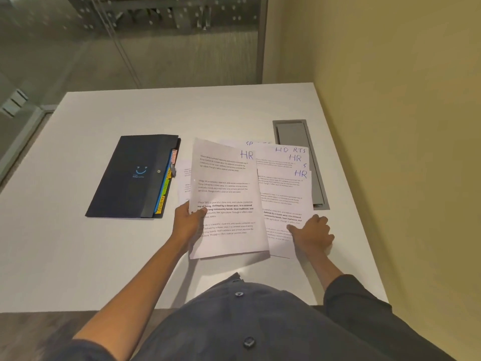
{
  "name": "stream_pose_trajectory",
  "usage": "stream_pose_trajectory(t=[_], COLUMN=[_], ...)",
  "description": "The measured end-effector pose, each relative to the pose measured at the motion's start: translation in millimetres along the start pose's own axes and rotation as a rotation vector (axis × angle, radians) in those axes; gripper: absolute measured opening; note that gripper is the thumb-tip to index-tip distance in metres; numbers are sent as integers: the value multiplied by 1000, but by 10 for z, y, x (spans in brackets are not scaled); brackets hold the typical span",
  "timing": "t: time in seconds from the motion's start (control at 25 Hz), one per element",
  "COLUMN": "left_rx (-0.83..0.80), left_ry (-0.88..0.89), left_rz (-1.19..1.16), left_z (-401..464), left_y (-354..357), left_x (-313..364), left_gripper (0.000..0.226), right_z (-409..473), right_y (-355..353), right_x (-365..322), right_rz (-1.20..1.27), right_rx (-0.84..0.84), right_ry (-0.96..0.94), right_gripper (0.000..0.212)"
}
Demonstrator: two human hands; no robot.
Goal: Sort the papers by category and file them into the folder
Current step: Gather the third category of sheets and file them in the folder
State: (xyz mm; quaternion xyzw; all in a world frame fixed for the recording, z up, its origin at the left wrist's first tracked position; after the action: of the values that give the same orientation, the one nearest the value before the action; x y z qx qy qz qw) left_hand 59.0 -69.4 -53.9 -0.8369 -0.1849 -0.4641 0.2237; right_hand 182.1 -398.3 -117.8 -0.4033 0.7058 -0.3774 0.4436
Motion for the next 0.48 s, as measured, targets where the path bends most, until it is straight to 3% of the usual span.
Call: stream_pose_trajectory(t=[0.16, 0.36, 0.48], left_rx=[-20, -16, -3], left_ry=[19, 137, 209], left_rz=[38, 184, 309], left_z=[54, 100, 144], left_y=[-55, -68, -67], left_x=[30, 203, 292], left_gripper=[30, 26, 26], right_z=[104, 68, -9], right_y=[-95, -281, -439], right_x=[70, 154, 115], right_rz=[106, 390, 426], right_rx=[19, 200, 271], right_ry=[60, -17, -92], right_gripper=[64, 20, 18])
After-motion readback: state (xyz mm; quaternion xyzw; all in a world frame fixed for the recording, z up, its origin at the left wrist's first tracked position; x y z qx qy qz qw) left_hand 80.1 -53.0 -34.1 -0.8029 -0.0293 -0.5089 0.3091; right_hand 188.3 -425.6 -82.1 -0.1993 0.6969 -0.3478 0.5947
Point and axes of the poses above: each hand's wrist, its own z-axis towards the middle knuckle, its own y-axis out of the palm, x = y × z, the point moved 9 cm from there along z, towards the middle knuckle, and after that the axes turned 8 degrees about z, right-handed, at the moved point
